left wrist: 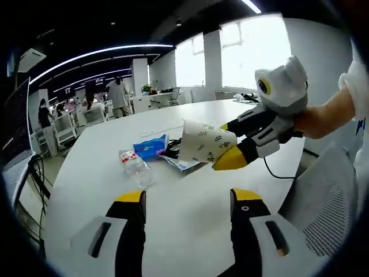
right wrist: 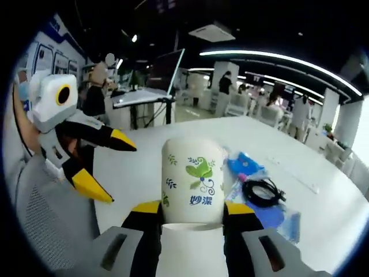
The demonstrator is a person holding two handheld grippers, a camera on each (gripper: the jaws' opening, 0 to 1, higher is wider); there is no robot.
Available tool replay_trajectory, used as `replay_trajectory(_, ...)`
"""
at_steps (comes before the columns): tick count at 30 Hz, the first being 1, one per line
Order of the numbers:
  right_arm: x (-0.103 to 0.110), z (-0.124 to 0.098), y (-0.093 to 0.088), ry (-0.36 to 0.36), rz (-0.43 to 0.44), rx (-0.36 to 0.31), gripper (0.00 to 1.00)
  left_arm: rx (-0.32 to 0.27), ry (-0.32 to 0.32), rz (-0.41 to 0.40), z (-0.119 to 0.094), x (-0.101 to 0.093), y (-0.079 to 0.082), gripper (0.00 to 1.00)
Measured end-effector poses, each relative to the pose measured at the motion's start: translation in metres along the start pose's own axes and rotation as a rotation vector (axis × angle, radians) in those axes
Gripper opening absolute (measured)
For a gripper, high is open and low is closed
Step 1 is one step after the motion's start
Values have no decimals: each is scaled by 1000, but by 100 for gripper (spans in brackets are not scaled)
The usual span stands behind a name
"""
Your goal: Arrange the tabletop items into an orderly group along one side of the table until the central work area is clear of visible clutter.
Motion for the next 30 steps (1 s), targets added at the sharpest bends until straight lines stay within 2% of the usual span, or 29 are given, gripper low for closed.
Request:
replay_trajectory(4, 0, -12, -10, -22, 46, -16, 39, 12, -15, 7, 1, -3, -2, 59)
replay_trajectory(9, -4, -24, -24, -71, 161, -53, 39, 44, -27, 9, 4, -5, -5, 59)
replay_trajectory(17, 6, -29, -51, -75, 217, -33, 39, 69, -45, 7, 6, -8, -8, 58)
replay_trajectory(19, 5, -29, -51, -76, 230, -20, 39, 72, -55, 7, 6, -10, -8, 58)
replay_trajectory(21, 1, -31, -42, -84, 227, -85, 39, 70, -68, -9, 6, -10, -8, 58)
replay_trajectory(24, 4, -30, -44, -69, 231, -74, 39, 53, -139, -116, 3, -11, -5, 57)
replay_trajectory(25, 5, -31, -43, -64, 230, -77, 39, 49, -148, -125, 2, -12, -4, 57)
replay_trajectory(28, 11, -32, -35, -43, 197, -114, 39, 19, -206, -167, -2, -15, -1, 58)
replay_trajectory(30, 18, -32, -31, -19, 174, -135, 39, -11, -271, -223, -4, -22, 4, 62)
Point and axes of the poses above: the point that each gripper's makers call its tool centre point, and the gripper's own axes: z roughly forward along the fingers, x roughly to its left, y roughly out of its top, the point moved 5 cm from there along -z, roughly backward along the fingers, and after that the axes turned 12 degrees about x, right-handed, at the moved point
